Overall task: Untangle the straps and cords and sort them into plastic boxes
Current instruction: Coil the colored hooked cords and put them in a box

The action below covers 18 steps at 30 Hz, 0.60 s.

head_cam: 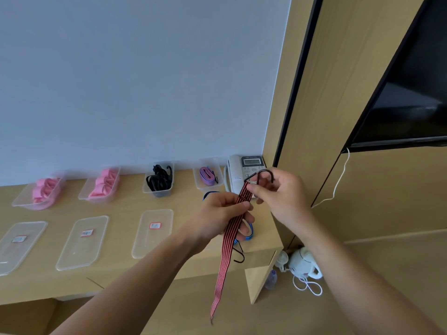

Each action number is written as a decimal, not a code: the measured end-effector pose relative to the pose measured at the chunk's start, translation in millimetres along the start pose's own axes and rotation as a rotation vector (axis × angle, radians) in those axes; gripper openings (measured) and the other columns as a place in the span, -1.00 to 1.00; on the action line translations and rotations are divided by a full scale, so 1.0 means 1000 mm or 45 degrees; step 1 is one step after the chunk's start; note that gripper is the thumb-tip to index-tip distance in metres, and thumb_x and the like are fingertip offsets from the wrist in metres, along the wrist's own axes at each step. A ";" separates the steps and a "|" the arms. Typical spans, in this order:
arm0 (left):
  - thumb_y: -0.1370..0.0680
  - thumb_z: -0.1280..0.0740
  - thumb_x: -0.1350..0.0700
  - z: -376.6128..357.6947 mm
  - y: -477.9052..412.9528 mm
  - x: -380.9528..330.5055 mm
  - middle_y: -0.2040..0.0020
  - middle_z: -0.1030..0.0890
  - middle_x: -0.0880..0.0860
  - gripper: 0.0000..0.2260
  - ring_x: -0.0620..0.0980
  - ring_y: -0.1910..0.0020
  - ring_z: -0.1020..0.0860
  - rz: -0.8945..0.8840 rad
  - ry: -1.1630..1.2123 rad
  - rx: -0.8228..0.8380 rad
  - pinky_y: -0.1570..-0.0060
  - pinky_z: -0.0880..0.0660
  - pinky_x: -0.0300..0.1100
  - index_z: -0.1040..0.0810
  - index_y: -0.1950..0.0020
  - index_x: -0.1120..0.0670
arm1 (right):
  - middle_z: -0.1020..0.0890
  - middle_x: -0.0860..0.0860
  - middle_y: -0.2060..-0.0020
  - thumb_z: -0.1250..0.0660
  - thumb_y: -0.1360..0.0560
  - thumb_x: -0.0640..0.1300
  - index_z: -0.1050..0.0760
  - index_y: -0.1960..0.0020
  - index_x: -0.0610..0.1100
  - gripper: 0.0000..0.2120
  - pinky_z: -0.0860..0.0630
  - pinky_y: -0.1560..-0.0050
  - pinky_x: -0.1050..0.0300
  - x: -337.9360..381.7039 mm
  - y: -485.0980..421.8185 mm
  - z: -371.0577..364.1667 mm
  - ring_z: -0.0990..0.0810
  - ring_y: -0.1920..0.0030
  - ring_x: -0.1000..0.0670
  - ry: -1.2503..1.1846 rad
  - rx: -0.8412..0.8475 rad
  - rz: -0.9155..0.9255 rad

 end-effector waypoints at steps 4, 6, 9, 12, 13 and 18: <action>-0.67 -0.32 0.20 0.006 -0.003 -0.021 0.17 -0.70 0.20 -0.82 0.05 0.32 -0.67 -0.088 0.087 -0.072 0.28 -0.64 -0.12 -0.64 -0.06 0.31 | -0.56 0.03 -0.03 -0.30 -0.57 -0.04 -0.65 -0.18 -0.15 -0.71 -0.51 0.00 0.35 0.047 0.019 -0.015 -0.59 0.03 0.14 0.372 0.060 0.409; -0.62 -0.35 0.19 0.006 -0.004 -0.034 0.19 -0.68 0.21 -0.81 0.10 0.25 -0.68 -0.133 0.107 -0.051 0.20 -0.64 -0.09 -0.65 -0.03 0.32 | -0.48 0.02 -0.19 -0.19 -0.62 -0.03 -0.57 -0.30 -0.22 -0.61 -0.42 -0.13 0.40 0.054 0.023 -0.023 -0.54 -0.09 0.18 0.387 0.137 0.418; -0.47 -0.29 0.18 0.005 -0.005 -0.044 0.16 -0.67 0.24 -0.74 0.18 0.18 -0.69 -0.149 0.250 0.024 0.10 -0.66 0.04 -0.68 -0.02 0.28 | -0.43 0.01 -0.25 -0.15 -0.62 -0.05 -0.53 -0.34 -0.26 -0.58 -0.43 -0.21 0.26 0.062 0.020 -0.022 -0.52 -0.17 0.11 0.342 0.160 0.379; -0.48 -0.30 0.16 0.003 -0.005 -0.054 0.14 -0.68 0.20 -0.78 0.14 0.15 -0.70 -0.202 0.309 0.118 0.05 -0.67 0.05 -0.74 0.04 0.15 | -0.49 -0.03 -0.20 -0.33 -0.58 -0.18 -0.60 -0.28 -0.18 -0.71 -0.49 -0.10 0.27 0.078 0.014 -0.014 -0.55 -0.14 0.08 0.312 0.061 0.425; -0.50 -0.30 0.16 0.003 -0.004 -0.058 0.10 -0.69 0.21 -0.77 0.13 0.11 -0.70 -0.224 0.304 0.138 0.00 -0.67 0.08 -0.74 0.01 0.16 | -0.49 -0.01 -0.19 -0.39 -0.55 -0.22 -0.61 -0.26 -0.13 -0.71 -0.51 -0.06 0.26 0.084 0.012 -0.012 -0.56 -0.12 0.09 0.301 0.030 0.437; -0.49 -0.27 0.23 0.011 -0.002 -0.083 -0.06 -0.66 0.35 -0.65 0.20 0.02 -0.69 -0.293 0.337 0.191 -0.04 -0.65 0.06 -0.64 -0.21 0.31 | -0.49 0.04 -0.18 -0.54 -0.43 -0.20 -0.51 -0.36 -0.05 -0.47 -0.55 0.05 0.17 0.106 -0.003 -0.005 -0.57 -0.05 0.06 0.286 0.000 0.456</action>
Point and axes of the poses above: each hand's wrist, its own y-axis away from the middle knuckle, its own z-axis out of the back of the hand, x = y × z, the point moved 10 cm from there along -y, towards the middle knuckle
